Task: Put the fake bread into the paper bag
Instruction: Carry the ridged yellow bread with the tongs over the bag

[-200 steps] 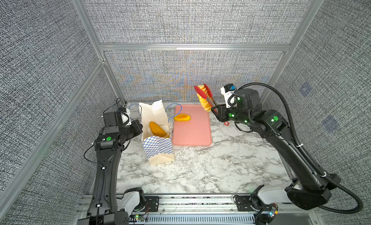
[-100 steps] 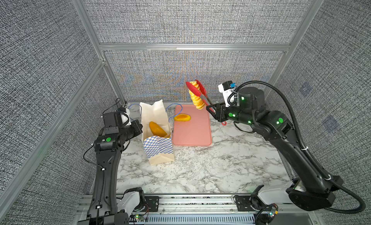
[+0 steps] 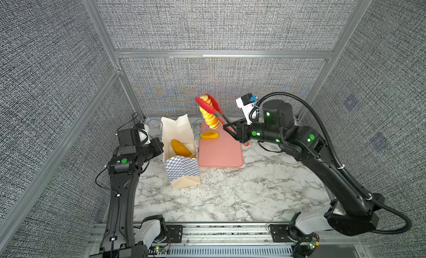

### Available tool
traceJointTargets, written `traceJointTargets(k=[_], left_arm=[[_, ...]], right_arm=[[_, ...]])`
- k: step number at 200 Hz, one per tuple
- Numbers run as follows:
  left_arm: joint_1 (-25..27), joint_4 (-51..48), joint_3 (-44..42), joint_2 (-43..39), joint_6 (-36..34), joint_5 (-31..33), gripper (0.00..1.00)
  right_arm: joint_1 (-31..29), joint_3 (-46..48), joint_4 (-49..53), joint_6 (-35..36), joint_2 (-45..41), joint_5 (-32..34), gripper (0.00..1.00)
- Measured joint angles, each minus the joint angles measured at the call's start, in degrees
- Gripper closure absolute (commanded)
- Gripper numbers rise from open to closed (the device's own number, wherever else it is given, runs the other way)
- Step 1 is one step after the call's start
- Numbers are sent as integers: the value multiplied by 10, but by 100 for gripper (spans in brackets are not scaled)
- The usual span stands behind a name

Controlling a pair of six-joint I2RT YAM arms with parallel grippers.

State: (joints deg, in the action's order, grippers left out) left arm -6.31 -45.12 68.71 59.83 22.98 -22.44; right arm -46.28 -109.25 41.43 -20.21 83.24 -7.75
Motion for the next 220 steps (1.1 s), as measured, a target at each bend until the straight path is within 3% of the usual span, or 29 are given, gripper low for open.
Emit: traceJointTargets(k=[140, 220], left_arm=[[0, -1, -3, -5, 2, 0, 100], [0, -1, -8, -8, 2, 0, 100]], right_arm=[[-68, -61, -28, -18, 94, -24, 64], [-74, -31, -67, -56, 118, -32, 64]])
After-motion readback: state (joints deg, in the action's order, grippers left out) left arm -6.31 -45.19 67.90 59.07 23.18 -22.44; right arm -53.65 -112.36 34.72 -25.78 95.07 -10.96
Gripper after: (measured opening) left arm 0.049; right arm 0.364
